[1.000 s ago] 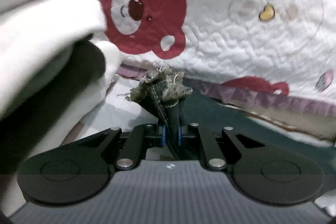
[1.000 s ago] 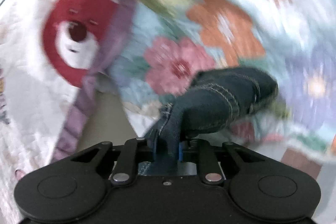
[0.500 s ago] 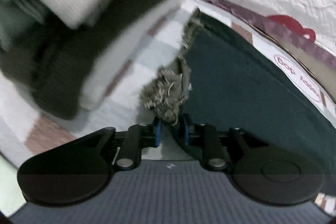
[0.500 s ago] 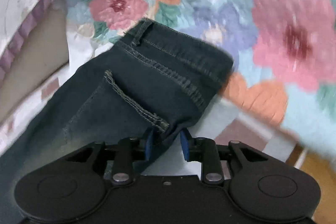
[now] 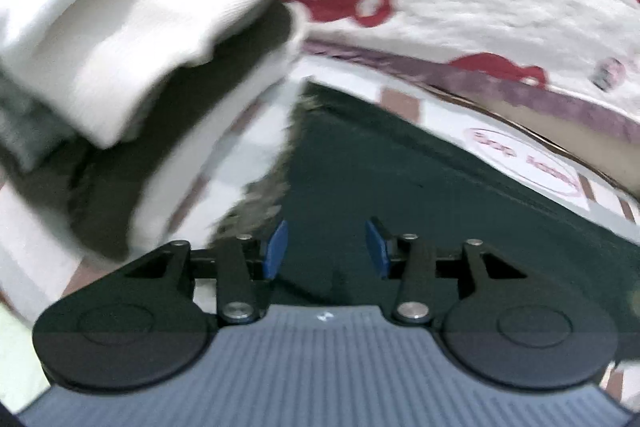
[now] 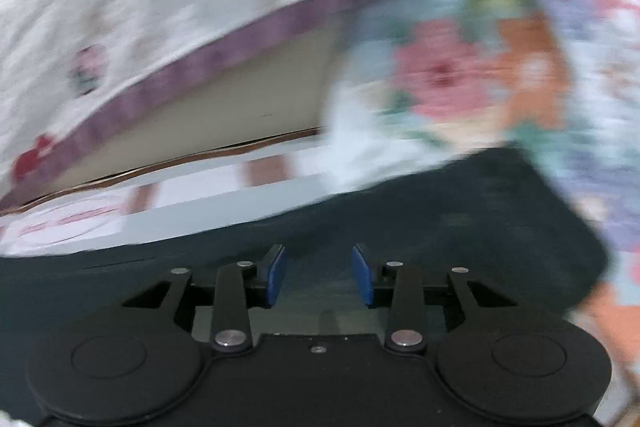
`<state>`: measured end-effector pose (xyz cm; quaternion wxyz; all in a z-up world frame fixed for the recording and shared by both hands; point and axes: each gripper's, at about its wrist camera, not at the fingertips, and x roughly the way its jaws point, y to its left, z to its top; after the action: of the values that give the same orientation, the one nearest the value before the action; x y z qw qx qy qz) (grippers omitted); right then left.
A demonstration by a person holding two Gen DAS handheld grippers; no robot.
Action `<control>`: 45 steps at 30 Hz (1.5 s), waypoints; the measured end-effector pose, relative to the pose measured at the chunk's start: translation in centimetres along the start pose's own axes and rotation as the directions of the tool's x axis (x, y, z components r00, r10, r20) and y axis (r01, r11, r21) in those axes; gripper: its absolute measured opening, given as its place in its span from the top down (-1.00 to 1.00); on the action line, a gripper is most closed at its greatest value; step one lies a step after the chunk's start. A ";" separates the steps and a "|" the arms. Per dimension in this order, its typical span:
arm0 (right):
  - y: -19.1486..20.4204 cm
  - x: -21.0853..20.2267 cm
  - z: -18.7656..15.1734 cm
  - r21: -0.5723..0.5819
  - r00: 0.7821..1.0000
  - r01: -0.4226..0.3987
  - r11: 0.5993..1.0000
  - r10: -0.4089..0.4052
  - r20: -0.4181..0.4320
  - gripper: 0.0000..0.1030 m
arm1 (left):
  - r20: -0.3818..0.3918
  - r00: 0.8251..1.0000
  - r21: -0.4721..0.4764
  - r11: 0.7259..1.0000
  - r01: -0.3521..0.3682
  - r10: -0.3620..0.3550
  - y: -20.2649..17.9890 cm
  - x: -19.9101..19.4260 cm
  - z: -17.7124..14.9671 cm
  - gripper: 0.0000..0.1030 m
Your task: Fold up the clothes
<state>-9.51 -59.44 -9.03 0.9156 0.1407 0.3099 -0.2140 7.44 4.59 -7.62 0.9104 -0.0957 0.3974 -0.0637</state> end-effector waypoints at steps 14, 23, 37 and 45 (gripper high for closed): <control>28.5 5.0 2.1 -0.491 0.814 -0.566 0.662 0.544 -0.203 0.32 | -0.139 0.978 -0.166 0.977 0.134 -0.158 -3.2 7.4 1.8 -0.07; 41.0 9.5 -1.1 -0.622 0.725 -0.683 0.383 0.460 -0.513 0.29 | -0.007 0.990 -0.111 0.984 0.137 -0.138 1.9 6.6 2.0 -0.09; 41.8 13.5 -1.9 -0.469 0.622 -0.782 0.410 0.466 -0.629 -0.12 | 0.017 0.994 -0.088 0.990 0.106 -0.105 3.5 6.7 2.2 -0.10; 46.2 13.4 -2.5 -0.521 0.650 -0.760 0.389 0.465 -0.601 0.81 | 0.027 0.991 -0.090 0.987 0.131 -0.129 3.3 6.6 2.1 -0.10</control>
<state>20.92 -22.40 -13.62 0.8256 -0.1007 0.4524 0.3217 13.57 6.77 -11.62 0.9031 -0.1636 0.3833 -0.1037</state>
